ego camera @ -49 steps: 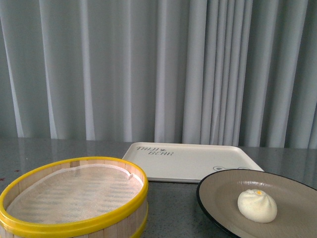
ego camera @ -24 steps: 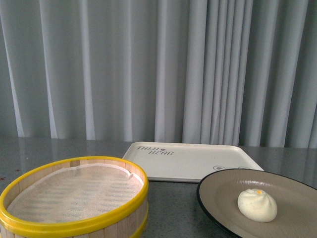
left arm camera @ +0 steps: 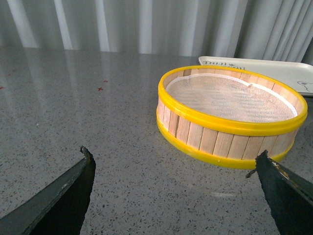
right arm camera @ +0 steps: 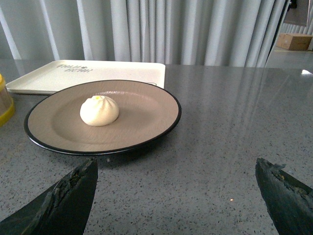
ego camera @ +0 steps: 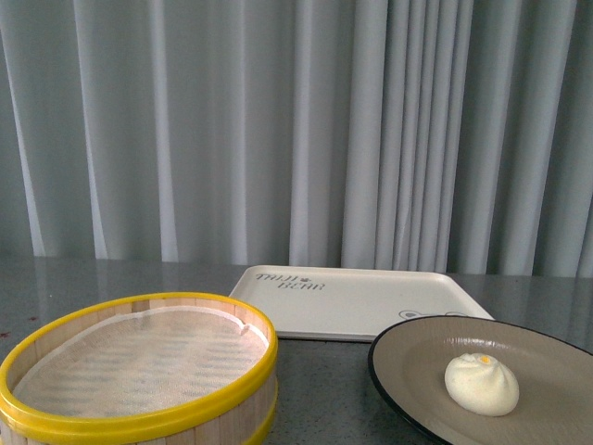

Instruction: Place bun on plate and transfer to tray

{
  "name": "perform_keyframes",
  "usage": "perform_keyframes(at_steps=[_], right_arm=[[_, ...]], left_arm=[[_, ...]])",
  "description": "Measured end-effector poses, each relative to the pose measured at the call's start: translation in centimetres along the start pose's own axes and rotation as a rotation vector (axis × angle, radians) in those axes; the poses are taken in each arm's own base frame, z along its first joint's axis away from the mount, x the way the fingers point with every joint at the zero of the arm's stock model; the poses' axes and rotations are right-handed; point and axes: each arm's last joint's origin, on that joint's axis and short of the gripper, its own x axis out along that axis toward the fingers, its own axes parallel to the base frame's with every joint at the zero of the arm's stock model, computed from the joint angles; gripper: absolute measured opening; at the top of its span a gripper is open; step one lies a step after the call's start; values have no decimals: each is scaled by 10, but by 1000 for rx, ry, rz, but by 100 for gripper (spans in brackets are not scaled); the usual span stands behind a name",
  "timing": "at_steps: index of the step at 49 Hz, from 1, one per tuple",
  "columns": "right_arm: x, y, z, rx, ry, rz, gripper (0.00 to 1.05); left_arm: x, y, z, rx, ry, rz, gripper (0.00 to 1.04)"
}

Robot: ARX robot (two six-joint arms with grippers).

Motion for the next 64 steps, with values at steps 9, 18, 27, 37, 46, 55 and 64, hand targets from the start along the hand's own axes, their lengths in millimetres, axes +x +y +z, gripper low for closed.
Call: perform_keyframes(at_steps=[9, 18, 27, 37, 46, 55, 64], right_arm=[[0, 0, 0, 0, 0, 0, 96], [8, 2, 18, -85, -12, -252, 96], [11, 9, 54, -502, -6, 21, 96], [13, 12, 35, -828, 239, 403, 96], [32, 1, 32, -1091, 244, 515, 96], [55, -7, 42, -1299, 209, 622, 96], [74, -9, 44, -1491, 157, 748, 96]], left_arm=[[0, 0, 0, 0, 0, 0, 98], [0, 0, 0, 0, 0, 2, 98], [0, 0, 0, 0, 0, 2, 98], [0, 0, 0, 0, 0, 0, 98], [0, 0, 0, 0, 0, 0, 98], [0, 0, 0, 0, 0, 0, 98], [0, 0, 0, 0, 0, 0, 98]])
